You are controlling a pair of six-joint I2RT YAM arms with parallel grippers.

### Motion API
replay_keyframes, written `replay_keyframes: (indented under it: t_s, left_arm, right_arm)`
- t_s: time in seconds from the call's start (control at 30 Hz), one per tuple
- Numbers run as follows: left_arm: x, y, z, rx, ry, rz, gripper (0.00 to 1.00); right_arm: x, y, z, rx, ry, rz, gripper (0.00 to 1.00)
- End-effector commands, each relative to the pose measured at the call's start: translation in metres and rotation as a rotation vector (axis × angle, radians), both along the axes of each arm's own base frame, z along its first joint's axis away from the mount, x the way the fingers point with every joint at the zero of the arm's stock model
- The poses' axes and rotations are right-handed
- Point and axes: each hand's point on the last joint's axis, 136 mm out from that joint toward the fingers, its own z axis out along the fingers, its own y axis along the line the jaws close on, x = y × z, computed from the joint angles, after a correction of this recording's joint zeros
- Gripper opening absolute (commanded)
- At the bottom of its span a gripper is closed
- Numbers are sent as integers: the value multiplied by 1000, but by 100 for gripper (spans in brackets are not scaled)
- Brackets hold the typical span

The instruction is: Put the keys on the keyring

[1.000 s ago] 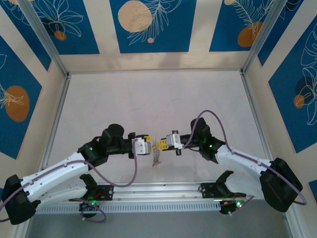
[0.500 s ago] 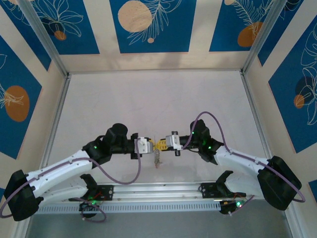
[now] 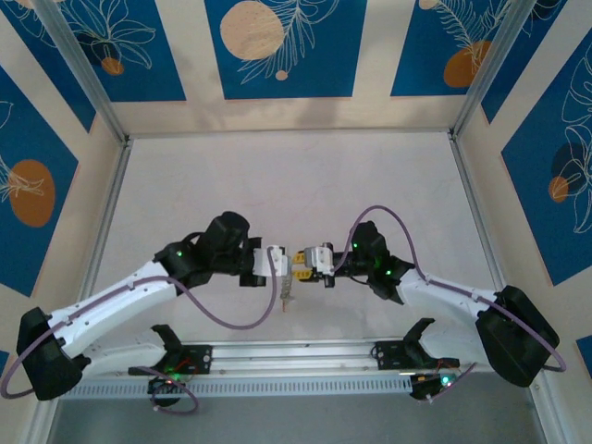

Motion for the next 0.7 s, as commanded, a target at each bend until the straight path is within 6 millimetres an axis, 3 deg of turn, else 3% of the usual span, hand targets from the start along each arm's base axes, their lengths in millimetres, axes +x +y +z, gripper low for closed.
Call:
replay_keyframes:
  t_s: [0.0,0.23,0.67]
  left_arm:
    - [-3,10,-2,123,21,-18,0]
    - [5,9,-7,254,53,-12,0]
    - [3,-2,2,234,98,-25,0]
  right_arm:
    - [10,4,2,-17,2,-54,27]
    - [12,8,7,14,-4,-93,27]
    - [8,8,9,49,22,-83,23]
